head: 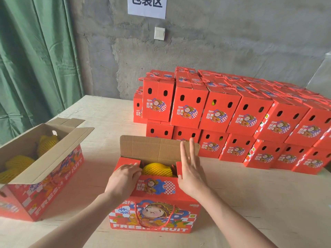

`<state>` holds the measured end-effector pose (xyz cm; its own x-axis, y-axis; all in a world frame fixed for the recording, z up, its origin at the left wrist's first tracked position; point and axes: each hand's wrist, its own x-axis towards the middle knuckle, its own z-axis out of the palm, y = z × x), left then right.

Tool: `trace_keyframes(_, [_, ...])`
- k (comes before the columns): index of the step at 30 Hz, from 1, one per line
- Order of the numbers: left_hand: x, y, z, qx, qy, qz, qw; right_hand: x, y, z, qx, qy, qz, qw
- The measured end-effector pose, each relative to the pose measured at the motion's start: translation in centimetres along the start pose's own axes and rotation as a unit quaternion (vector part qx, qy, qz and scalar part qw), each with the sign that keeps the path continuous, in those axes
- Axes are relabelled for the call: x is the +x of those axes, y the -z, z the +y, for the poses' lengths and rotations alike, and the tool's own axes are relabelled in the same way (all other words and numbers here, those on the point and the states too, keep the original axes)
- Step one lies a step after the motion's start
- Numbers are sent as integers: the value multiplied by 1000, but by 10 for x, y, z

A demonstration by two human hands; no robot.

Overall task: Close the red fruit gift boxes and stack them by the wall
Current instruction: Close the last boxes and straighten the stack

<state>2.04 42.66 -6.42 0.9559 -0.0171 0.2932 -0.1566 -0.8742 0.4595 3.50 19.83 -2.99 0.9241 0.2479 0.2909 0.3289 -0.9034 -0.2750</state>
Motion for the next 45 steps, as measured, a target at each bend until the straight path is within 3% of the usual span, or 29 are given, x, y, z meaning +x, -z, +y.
trace_keyframes(6, [-3, -2, 4, 6, 23, 16, 1000, 29, 21, 3, -184, 0, -60, 981])
trace_keyframes(10, [-11, 3, 15, 54, -12, 91, 994, 13, 20, 2, -210, 48, -1, 977])
trace_keyframes(13, [-14, -1, 13, 118, -74, 182, 973, -6, 7, 6, -142, 103, 40, 984])
trace_keyframes(15, [-14, -4, 9, 135, -127, 211, 960, -20, -4, 8, -53, 104, -7, 993])
trace_keyframes(18, [-13, -8, 4, 145, -166, 144, 965, -31, -16, 16, 21, 113, -21, 993])
trace_keyframes(21, [-1, 0, 7, 116, -96, -2, 989, -28, -16, 17, 42, 102, -13, 994])
trace_keyframes(25, [36, 13, 3, 150, -91, -170, 970, -17, -15, 14, 47, 104, 11, 993])
trace_keyframes(28, [53, 15, -2, 164, -80, -260, 948, -5, -12, 19, 51, 89, -42, 994])
trace_keyframes(32, [58, 5, -13, 172, -86, -278, 941, 12, -5, 32, 0, 60, -222, 973])
trace_keyframes(34, [57, 0, -16, 194, -104, -250, 943, 18, -1, 36, -41, 55, -269, 961])
trace_keyframes(40, [59, 0, -16, 188, -111, -228, 949, 30, -8, 19, -102, 27, -303, 947])
trace_keyframes(45, [60, 5, -12, 180, -116, -237, 948, 30, -6, 17, -96, 93, -275, 952])
